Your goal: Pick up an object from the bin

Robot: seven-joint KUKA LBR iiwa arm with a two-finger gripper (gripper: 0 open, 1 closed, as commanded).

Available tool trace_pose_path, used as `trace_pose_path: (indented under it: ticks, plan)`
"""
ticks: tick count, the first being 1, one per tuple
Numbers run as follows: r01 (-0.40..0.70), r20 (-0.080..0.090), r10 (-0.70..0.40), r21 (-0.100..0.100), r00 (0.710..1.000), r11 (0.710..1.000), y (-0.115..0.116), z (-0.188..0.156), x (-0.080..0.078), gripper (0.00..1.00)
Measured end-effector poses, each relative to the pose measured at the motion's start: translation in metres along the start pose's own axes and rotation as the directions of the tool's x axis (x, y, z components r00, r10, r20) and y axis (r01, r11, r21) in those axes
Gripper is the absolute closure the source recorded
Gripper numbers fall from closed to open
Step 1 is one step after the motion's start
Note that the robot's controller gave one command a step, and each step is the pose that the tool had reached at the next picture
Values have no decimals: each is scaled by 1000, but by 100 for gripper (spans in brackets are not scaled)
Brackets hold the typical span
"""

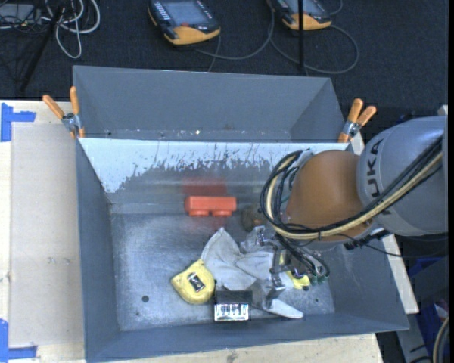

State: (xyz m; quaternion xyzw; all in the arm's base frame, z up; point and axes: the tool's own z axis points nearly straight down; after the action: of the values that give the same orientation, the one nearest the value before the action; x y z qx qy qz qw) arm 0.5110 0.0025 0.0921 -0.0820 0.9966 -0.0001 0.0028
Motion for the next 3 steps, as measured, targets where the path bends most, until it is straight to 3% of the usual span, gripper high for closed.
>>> trace_pose_path:
  ticks: [1, 2, 3]
  plan:
    - [-275, -5, 275, 0, 961, 961, 12, 6, -2, 0]
    - [-187, 2, 187, 3, 982, 982, 17, 9, 3, 0]
    - [53, 11, -53, 5, 999, 999, 18, 12, 7, 0]
